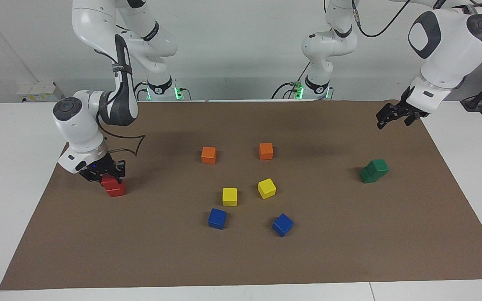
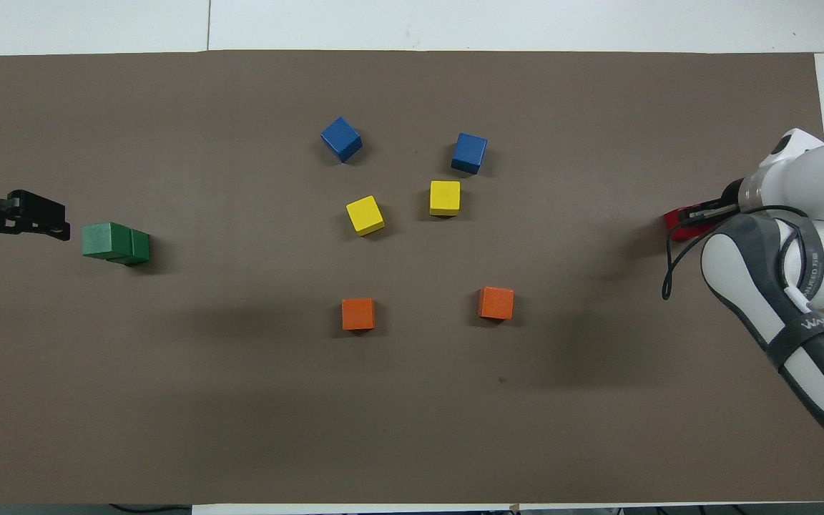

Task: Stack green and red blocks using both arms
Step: 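Stack the red cube on the placed red cube with the right gripper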

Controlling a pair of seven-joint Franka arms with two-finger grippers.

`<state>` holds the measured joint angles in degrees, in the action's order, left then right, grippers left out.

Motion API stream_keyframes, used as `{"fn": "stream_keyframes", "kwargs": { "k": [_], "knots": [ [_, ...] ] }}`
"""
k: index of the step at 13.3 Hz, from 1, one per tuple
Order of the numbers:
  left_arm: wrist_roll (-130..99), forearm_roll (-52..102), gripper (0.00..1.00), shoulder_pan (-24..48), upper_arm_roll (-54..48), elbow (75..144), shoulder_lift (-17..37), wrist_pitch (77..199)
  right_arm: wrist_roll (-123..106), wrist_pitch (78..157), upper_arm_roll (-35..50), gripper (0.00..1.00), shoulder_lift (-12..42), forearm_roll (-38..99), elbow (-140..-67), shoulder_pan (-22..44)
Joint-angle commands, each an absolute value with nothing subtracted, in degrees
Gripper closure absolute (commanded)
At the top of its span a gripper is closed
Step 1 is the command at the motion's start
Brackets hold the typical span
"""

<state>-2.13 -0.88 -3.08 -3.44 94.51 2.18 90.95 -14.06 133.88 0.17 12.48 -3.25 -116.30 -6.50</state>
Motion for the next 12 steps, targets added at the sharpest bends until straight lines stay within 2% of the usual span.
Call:
{"fn": "stream_keyframes", "kwargs": {
  "k": [1,3,6,10,12],
  "knots": [
    [-2.4,-1.7,0.00,1.3,0.1,96.6,1.1,91.4,-13.4,134.9,0.6,0.00,12.5,-2.2,-116.8,-7.1],
    [-2.1,-1.7,0.00,1.6,0.8,97.2,0.4,90.2,-13.3,134.9,0.6,0.00,12.5,-2.2,-116.8,-7.0],
    [-0.9,-1.7,0.00,1.6,0.8,102.9,-3.2,91.2,-13.3,134.7,0.7,0.00,12.5,-2.1,-116.2,-7.0],
    [-1.6,-1.2,0.00,1.5,1.0,102.2,-2.6,94.2,-12.7,133.7,1.1,0.00,12.3,-2.1,-113.9,-6.1],
    [-1.4,-1.2,0.00,1.6,1.0,97.9,-0.7,92.6,-11.2,132.4,1.1,0.00,11.2,-2.2,-113.6,-4.7]
  ]
}}
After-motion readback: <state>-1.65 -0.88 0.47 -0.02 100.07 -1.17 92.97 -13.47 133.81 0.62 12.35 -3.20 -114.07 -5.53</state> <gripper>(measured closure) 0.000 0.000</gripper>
